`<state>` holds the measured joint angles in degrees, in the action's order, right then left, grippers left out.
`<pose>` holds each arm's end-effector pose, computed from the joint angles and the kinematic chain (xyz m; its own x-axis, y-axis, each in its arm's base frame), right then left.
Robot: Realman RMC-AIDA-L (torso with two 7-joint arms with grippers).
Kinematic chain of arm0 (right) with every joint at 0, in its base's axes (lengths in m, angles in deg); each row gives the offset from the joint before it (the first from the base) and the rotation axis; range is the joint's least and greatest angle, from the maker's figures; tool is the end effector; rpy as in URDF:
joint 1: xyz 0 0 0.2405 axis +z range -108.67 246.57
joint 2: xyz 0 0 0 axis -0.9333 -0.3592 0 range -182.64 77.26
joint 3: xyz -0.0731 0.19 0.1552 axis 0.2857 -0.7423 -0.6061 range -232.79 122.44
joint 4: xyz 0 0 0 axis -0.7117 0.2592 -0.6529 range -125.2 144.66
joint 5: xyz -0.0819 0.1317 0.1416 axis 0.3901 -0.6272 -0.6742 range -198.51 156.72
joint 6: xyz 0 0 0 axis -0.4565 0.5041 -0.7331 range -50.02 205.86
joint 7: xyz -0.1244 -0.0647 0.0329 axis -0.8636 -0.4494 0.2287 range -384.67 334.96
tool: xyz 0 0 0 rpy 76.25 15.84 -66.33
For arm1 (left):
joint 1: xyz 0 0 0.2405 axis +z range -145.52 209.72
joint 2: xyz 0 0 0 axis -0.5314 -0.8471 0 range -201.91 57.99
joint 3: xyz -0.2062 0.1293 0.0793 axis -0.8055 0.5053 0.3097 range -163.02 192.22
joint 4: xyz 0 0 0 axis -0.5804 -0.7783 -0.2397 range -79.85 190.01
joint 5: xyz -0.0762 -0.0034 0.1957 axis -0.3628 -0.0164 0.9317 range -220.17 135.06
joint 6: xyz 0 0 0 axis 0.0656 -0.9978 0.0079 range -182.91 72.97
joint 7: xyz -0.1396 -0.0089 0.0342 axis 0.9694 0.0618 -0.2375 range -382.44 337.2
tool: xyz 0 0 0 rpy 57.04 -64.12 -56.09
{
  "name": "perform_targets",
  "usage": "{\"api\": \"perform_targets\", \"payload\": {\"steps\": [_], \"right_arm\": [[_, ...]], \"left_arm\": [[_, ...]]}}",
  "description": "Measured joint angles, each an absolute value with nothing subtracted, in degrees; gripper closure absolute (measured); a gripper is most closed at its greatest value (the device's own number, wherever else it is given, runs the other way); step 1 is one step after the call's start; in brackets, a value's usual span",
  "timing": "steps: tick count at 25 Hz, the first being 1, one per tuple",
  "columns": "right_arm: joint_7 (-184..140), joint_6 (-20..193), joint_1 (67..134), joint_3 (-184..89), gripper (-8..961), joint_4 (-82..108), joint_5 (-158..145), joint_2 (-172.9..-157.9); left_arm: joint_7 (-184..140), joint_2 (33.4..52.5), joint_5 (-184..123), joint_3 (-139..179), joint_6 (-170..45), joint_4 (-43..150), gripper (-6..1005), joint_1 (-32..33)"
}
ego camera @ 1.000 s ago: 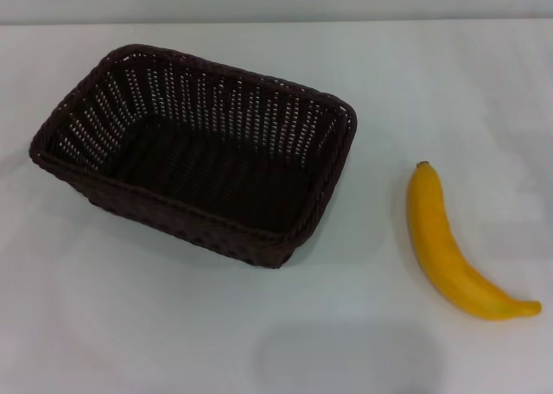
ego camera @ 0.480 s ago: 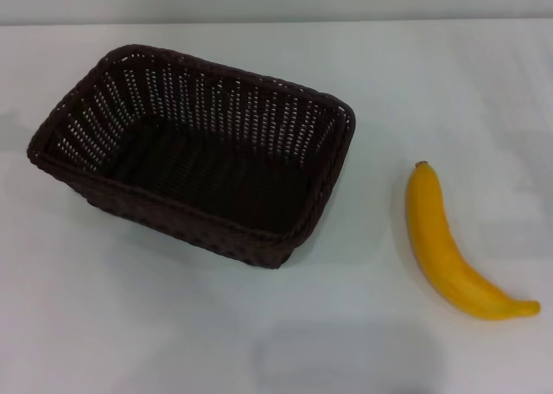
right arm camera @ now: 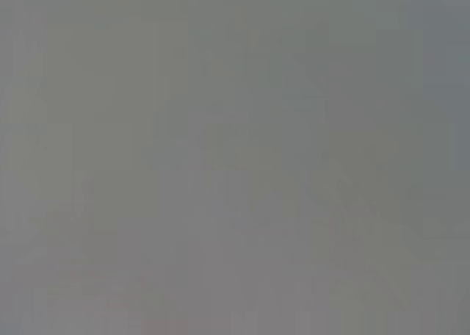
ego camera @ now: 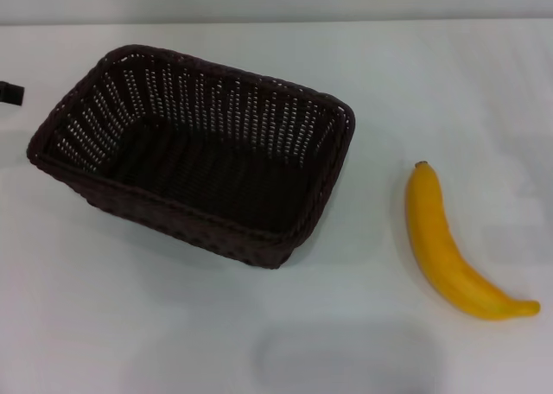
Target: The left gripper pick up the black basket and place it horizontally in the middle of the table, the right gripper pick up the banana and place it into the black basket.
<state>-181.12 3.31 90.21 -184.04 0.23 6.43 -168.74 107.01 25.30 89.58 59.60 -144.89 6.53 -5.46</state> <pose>0.3633 0.3202 0.0766 0.6561 0.2127 -0.7241 -0.7367 -0.0276 -0.6757 -0.2804 0.3943 0.1722 0.5726 0.7841 0.2395 0.7990 -0.4682 -0.3773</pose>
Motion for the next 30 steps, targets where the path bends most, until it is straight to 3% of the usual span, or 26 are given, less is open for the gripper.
{"api": "perform_targets", "payload": {"steps": [3,11,16,27,30], "right_arm": [[-181.1,3.3,90.0,-184.0,109,0.3,6.5,-168.72],[-181.1,3.2,90.1,-183.9,110,0.8,6.5,-168.70],[-181.1,3.2,90.2,-183.8,110,0.8,6.4,-168.70],[-181.1,2.9,90.5,-183.1,110,0.9,6.4,-168.70],[-181.1,2.8,90.6,-183.1,110,0.9,6.4,-168.70]], "left_arm": [[106.2,25.65,89.8,59.6,-144.3,8.4,354,-6.7],[106.9,26.01,93.7,59.7,-141.8,11.4,388,-9.2],[107.2,26.92,94.5,59.8,-140.0,11.5,317,-9.7],[105.8,31.33,95.6,61.1,-135.6,12.9,287,-10.1],[105.6,31.80,95.9,61.5,-133.6,14.7,263,-10.1]]}}
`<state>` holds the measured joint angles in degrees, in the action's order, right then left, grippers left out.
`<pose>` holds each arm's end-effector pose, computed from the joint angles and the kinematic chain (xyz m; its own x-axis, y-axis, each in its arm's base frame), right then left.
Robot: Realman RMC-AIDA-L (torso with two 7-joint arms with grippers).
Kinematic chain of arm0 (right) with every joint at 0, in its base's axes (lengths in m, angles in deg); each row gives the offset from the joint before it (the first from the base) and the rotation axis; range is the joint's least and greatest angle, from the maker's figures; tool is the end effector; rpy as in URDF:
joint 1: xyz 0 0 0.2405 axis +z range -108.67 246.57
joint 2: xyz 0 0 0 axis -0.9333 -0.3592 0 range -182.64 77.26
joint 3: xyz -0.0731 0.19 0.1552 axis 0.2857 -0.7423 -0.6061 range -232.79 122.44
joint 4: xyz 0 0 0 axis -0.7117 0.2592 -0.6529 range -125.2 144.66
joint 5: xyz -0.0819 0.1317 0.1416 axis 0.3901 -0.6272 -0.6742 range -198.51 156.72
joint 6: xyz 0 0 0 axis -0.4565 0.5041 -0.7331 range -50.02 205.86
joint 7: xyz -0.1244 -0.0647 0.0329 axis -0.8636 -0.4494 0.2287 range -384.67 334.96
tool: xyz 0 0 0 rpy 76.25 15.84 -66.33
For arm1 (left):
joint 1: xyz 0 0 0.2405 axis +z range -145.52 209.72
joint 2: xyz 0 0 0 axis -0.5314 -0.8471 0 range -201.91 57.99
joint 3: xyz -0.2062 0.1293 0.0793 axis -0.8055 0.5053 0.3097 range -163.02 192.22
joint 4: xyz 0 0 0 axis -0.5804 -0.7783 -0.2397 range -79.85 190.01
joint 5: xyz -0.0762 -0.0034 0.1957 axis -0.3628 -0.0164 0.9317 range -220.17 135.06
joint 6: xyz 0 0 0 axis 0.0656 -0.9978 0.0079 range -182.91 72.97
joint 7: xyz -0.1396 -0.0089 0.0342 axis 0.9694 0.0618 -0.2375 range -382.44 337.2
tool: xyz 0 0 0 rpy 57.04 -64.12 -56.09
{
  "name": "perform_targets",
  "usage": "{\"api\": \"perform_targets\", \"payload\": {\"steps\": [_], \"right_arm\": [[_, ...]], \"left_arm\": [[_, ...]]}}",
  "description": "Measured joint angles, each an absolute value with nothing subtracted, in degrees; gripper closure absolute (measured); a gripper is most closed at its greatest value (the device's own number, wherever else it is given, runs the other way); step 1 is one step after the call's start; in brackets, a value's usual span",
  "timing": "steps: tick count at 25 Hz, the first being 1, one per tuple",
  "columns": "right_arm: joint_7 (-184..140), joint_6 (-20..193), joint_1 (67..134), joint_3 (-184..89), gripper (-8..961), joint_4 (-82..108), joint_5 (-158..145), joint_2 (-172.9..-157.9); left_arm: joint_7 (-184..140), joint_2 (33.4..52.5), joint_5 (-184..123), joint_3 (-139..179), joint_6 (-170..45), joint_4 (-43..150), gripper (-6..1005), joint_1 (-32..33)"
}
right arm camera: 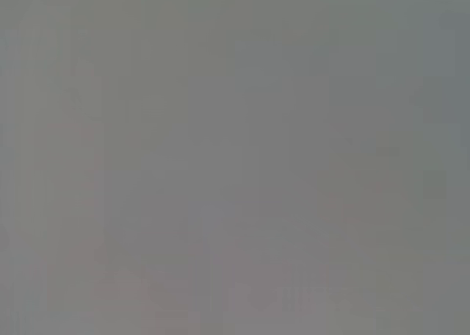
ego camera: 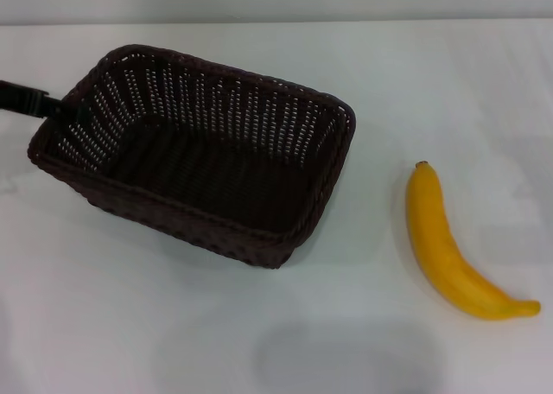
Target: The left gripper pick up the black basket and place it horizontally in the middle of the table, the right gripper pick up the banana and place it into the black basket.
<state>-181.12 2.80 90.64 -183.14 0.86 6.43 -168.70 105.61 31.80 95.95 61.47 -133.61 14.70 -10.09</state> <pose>0.3600 0.3215 0.0729 0.6539 0.2113 -0.7265 -0.7353 -0.0488 -0.6760 -0.2820 0.4146 0.1029 0.5686 0.7992 0.1948 0.7903 -0.4650 -0.3990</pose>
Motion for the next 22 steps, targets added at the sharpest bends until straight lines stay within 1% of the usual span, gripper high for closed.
{"api": "perform_targets", "payload": {"steps": [6,11,17,22], "right_arm": [[-181.1,2.9,90.7,-183.1,110,0.9,6.4,-168.70],[-181.0,3.1,90.7,-183.1,110,0.9,6.4,-168.74],[-179.7,3.0,90.9,-183.1,111,0.9,6.4,-168.79],[-179.7,2.8,91.0,-182.8,111,0.9,6.4,-168.79]], "left_arm": [[104.8,32.08,96.0,62.6,-131.5,15.3,214,-9.7],[103.8,32.35,95.8,62.6,-131.2,15.3,141,-10.0],[103.3,33.19,96.0,62.6,-131.2,15.3,280,-10.6],[103.6,33.63,96.0,62.7,-131.2,15.3,490,-10.5]]}}
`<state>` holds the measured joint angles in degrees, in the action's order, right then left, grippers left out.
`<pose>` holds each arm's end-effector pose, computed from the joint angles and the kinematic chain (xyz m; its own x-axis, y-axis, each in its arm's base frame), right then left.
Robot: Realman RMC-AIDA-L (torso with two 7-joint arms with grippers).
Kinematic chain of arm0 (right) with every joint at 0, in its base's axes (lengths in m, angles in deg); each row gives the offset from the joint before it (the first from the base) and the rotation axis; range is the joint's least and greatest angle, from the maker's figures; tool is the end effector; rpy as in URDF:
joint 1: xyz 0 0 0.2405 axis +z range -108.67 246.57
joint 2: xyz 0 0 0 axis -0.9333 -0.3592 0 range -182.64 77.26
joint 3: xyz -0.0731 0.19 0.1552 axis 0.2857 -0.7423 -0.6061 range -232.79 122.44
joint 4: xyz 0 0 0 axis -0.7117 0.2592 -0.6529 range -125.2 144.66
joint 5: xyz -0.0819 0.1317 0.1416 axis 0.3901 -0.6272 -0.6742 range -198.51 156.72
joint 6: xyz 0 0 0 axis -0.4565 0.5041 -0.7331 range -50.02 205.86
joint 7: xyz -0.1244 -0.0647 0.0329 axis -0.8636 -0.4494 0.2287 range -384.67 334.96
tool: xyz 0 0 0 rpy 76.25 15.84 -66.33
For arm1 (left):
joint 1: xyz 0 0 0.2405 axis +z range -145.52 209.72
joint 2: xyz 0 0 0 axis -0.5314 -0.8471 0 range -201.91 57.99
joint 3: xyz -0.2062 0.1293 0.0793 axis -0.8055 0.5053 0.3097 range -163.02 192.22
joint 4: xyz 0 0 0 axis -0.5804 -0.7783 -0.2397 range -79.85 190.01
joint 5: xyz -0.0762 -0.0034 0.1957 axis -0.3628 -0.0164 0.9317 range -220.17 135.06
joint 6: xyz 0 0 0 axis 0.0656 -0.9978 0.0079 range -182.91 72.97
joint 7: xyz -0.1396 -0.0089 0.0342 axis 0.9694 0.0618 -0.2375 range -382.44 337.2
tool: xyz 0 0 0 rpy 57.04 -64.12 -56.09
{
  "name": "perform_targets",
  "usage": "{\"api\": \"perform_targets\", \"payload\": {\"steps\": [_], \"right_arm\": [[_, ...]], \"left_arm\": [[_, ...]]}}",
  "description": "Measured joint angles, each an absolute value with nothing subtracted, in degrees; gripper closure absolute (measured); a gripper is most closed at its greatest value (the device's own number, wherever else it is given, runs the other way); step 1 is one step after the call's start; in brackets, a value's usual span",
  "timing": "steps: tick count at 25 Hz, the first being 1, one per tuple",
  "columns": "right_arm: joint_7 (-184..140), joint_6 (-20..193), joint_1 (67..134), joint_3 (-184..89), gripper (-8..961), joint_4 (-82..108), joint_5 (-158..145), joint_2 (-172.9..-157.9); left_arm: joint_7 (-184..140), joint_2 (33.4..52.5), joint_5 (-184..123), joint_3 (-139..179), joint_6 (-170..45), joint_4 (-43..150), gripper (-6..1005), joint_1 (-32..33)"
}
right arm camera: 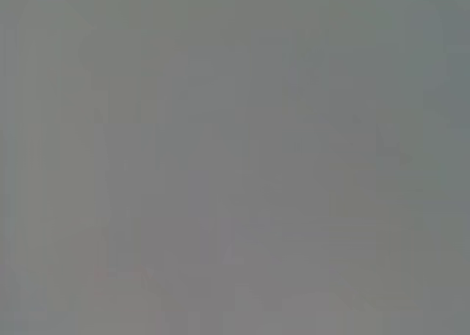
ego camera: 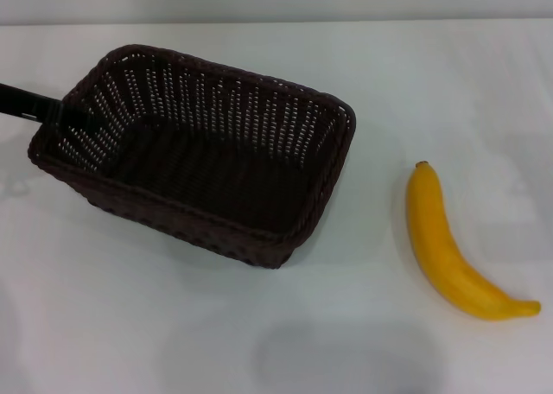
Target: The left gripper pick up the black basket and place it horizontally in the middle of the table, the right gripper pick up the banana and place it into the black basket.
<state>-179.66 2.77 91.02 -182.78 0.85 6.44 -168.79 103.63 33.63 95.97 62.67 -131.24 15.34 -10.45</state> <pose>0.3570 0.3239 0.0713 0.6335 0.2122 -0.7441 -0.7505 -0.0654 -0.6576 -0.2790 0.4163 0.0854 0.6014 0.7790 0.1774 0.7664 -0.4999 -0.4034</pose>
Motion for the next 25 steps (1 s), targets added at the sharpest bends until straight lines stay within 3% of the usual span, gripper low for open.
{"api": "perform_targets", "payload": {"steps": [6,14,21,25], "right_arm": [[-179.6,2.6,91.2,-182.4,111,0.7,6.4,-168.75],[-179.7,1.6,91.4,-182.5,111,-1.0,6.2,-168.08],[-180.4,1.5,90.6,-182.9,112,-4.2,6.1,-167.51],[-181.2,1.9,90.5,-183.0,111,-5.1,6.1,-166.46]], "left_arm": [[103.7,35.03,95.5,62.4,-131.9,14.6,724,-9.6],[113.0,36.44,93.4,61.5,-134.0,10.7,846,-9.2],[127.0,38.66,93.1,62.3,-137.3,-0.3,847,-8.1],[134.7,38.67,93.4,64.1,-138.8,-1.3,845,-8.8]]}}
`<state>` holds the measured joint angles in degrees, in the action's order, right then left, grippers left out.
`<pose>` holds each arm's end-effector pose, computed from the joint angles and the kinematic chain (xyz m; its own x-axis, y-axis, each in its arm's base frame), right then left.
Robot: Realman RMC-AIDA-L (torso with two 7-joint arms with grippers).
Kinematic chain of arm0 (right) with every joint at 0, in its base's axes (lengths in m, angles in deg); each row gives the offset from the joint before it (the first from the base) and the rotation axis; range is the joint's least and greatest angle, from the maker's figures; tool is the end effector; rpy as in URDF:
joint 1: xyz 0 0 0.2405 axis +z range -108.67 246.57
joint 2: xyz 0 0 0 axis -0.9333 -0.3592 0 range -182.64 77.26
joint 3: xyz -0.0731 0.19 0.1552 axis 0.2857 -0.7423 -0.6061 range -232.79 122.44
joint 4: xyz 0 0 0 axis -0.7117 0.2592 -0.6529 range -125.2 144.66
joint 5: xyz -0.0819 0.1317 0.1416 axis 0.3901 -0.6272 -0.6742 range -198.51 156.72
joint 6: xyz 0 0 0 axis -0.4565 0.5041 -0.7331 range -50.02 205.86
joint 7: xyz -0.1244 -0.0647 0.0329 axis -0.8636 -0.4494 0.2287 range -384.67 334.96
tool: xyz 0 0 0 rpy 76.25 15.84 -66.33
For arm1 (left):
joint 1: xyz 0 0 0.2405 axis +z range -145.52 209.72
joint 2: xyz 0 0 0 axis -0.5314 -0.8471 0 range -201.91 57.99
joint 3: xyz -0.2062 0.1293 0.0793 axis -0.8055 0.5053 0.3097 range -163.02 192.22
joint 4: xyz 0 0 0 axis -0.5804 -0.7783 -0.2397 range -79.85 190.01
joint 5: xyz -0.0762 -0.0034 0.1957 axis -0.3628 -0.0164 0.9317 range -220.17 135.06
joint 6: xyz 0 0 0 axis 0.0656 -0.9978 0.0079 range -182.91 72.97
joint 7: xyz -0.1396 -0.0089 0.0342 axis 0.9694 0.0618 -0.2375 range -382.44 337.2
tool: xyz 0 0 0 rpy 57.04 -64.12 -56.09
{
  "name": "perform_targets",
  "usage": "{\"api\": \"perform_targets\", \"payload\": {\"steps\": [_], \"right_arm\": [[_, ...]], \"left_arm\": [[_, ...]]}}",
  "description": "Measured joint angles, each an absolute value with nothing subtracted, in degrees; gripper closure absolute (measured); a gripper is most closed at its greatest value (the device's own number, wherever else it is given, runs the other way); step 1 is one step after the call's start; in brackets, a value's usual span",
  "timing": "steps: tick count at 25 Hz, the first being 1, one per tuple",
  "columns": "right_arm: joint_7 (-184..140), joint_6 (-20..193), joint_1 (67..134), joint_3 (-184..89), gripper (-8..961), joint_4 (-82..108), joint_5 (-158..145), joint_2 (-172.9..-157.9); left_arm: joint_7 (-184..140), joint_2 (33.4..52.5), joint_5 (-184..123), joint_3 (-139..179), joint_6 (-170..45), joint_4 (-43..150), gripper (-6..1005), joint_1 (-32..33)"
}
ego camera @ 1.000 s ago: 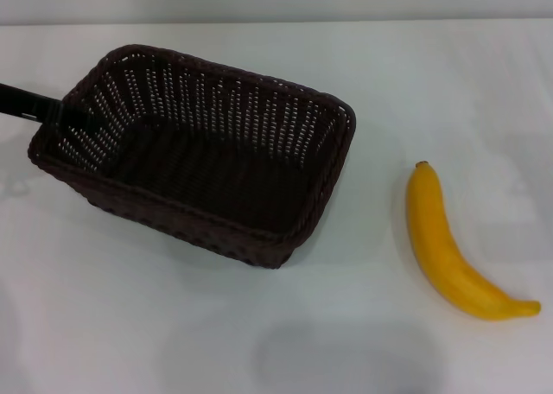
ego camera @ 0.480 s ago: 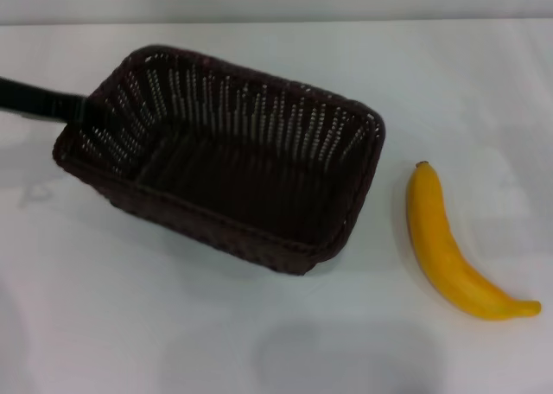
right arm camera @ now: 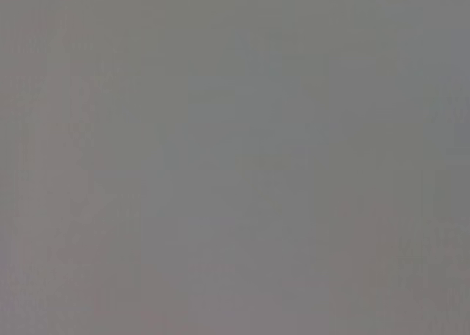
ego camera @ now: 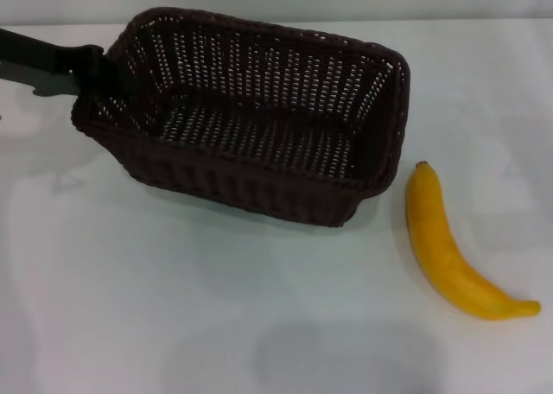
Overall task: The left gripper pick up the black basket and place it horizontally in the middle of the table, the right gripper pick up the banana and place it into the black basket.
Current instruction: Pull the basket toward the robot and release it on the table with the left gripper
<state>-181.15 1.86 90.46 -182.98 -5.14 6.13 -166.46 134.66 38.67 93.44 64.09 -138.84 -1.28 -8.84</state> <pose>0.3480 0.3346 0.1116 0.6880 0.3236 -0.6495 -0.6719 -0.0541 -0.7387 -0.2250 0.4121 0.0847 0.2815 0.8935 0.3498 0.9508 -0.2108 -0.2269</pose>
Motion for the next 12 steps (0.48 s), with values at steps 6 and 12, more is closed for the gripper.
{"api": "perform_targets", "payload": {"steps": [6,12], "right_arm": [[-184.1,1.7,89.8,-183.0,112,-6.6,6.1,-166.16],[-184.6,1.4,89.3,-183.0,111,-7.4,6.3,-166.55]], "left_arm": [[141.0,38.83,93.8,64.7,-139.6,-1.2,840,-8.9],[145.3,39.13,95.6,65.7,-139.4,0.1,835,-9.1]]}}
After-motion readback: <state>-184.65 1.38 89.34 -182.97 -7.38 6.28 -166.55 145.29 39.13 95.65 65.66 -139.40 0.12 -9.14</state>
